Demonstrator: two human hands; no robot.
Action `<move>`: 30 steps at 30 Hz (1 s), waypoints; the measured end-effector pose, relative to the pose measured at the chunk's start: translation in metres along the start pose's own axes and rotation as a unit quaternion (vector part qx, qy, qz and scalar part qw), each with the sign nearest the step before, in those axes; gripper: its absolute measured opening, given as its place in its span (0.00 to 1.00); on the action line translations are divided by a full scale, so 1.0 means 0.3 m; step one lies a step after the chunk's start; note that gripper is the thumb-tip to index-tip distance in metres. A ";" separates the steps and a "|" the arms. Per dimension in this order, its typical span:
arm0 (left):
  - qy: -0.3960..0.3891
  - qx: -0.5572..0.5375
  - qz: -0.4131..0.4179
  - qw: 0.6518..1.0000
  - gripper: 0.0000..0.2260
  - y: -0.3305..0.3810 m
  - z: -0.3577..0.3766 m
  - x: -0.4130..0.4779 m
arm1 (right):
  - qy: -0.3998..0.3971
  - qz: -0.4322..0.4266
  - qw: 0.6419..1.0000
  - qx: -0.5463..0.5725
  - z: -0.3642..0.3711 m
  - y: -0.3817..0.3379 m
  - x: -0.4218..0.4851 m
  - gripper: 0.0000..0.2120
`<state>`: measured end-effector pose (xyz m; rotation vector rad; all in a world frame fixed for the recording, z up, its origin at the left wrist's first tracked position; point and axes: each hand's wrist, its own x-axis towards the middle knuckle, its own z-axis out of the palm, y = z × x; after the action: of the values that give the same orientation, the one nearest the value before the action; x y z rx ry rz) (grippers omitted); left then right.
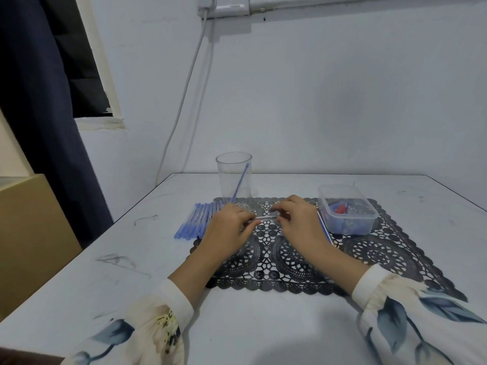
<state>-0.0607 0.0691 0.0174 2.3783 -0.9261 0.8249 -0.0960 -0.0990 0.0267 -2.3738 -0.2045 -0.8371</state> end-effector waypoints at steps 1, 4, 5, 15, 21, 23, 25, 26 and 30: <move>0.000 0.001 0.004 1.000 0.08 0.003 0.001 -0.001 | 0.003 0.005 1.000 0.008 0.000 -0.005 -0.002 0.11; 0.001 0.006 0.018 1.000 0.08 0.010 0.004 -0.002 | 0.004 0.010 1.000 0.015 -0.001 -0.016 -0.006 0.14; 0.001 0.008 0.020 1.000 0.07 0.012 0.005 -0.002 | 0.004 0.010 1.000 0.016 0.000 -0.020 -0.008 0.15; -0.011 0.002 0.020 1.000 0.09 0.012 0.006 -0.005 | -0.019 -0.002 1.000 0.017 0.008 -0.022 -0.011 0.17; -0.023 -0.008 -0.009 1.000 0.12 0.002 0.005 -0.006 | -0.028 0.023 0.999 0.026 -0.028 -0.025 0.011 0.15; -0.023 -0.010 -0.017 1.000 0.12 -0.005 0.005 -0.005 | -0.022 0.031 0.999 0.014 -0.038 -0.014 0.023 0.15; -0.025 -0.009 -0.028 0.999 0.12 -0.011 0.006 -0.002 | -0.027 0.044 0.999 -0.005 -0.043 0.001 0.031 0.15; -0.027 -0.009 -0.034 0.999 0.12 -0.014 0.006 -0.002 | -0.043 0.051 0.998 -0.018 -0.044 0.011 0.034 0.14; -0.032 -0.004 -0.051 0.998 0.13 -0.025 0.007 -0.006 | -0.151 0.080 0.984 -0.047 -0.047 0.036 0.032 0.10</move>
<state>-0.0555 0.0737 0.0132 2.4352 -0.8242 0.7080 -0.0922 -0.1167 0.0359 -2.5596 -0.0946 -0.4170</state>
